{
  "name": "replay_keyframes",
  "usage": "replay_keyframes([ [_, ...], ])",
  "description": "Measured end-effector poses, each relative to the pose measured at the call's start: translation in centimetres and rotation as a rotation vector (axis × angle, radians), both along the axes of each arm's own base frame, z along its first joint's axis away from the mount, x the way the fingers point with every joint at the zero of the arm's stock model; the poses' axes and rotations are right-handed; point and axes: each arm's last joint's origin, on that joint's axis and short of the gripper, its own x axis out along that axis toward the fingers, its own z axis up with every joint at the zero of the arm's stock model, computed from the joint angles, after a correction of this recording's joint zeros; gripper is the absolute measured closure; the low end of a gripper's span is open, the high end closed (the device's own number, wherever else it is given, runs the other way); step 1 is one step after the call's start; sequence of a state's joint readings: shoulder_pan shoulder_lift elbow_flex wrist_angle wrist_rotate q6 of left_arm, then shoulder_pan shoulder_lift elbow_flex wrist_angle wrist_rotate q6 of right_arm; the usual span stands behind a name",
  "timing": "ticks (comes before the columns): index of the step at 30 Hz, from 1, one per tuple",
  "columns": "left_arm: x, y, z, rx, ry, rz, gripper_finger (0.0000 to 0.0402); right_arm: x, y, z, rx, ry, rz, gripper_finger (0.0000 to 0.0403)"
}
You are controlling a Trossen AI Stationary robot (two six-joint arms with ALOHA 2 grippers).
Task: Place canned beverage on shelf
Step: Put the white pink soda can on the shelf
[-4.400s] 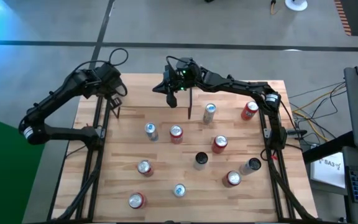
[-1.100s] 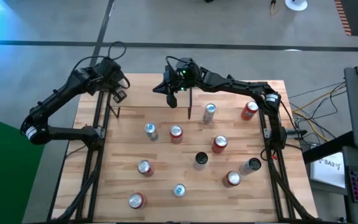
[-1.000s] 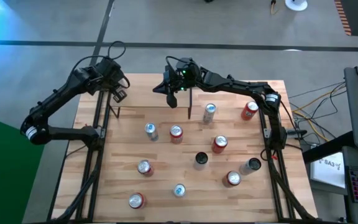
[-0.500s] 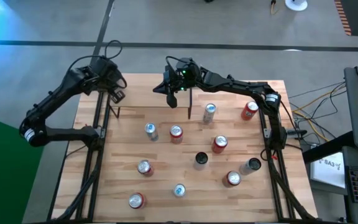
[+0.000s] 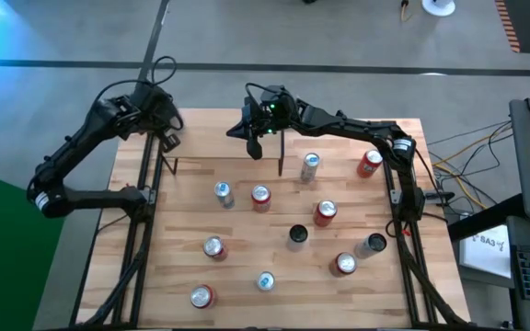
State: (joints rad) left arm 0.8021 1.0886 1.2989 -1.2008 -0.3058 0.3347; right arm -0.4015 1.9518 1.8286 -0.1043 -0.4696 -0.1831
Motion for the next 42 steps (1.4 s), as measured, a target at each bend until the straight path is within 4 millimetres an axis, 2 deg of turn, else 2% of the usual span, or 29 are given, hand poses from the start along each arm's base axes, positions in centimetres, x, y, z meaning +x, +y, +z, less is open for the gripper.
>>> replay_keyframes([
  [9, 0.8, 1.1, -0.3, 0.052, 0.042, 0.048, 0.0402, 0.0, 0.0, 0.0, 0.0, 0.0, 0.0, 0.0394],
  [26, 0.9, 1.7, -0.6, 0.058, 0.054, 0.079, 0.0402, 0.0, 0.0, 0.0, 0.001, 0.004, 0.0, 0.0394],
  [31, 0.4, 1.1, -0.3, 0.053, 0.038, 0.078, 0.0402, 0.0, 0.0, 0.0, 0.001, 0.004, 0.0, 0.0394],
  [38, -0.7, -0.9, 0.1, -0.081, -0.072, -0.028, 0.0402, 0.0, 0.0, 0.0, 0.001, 0.004, 0.0, 0.0394],
  [42, -0.6, -0.9, -0.1, -0.09, -0.075, -0.053, 0.0402, 0.0, 0.0, 0.0, 0.001, 0.004, 0.0, 0.0394],
])
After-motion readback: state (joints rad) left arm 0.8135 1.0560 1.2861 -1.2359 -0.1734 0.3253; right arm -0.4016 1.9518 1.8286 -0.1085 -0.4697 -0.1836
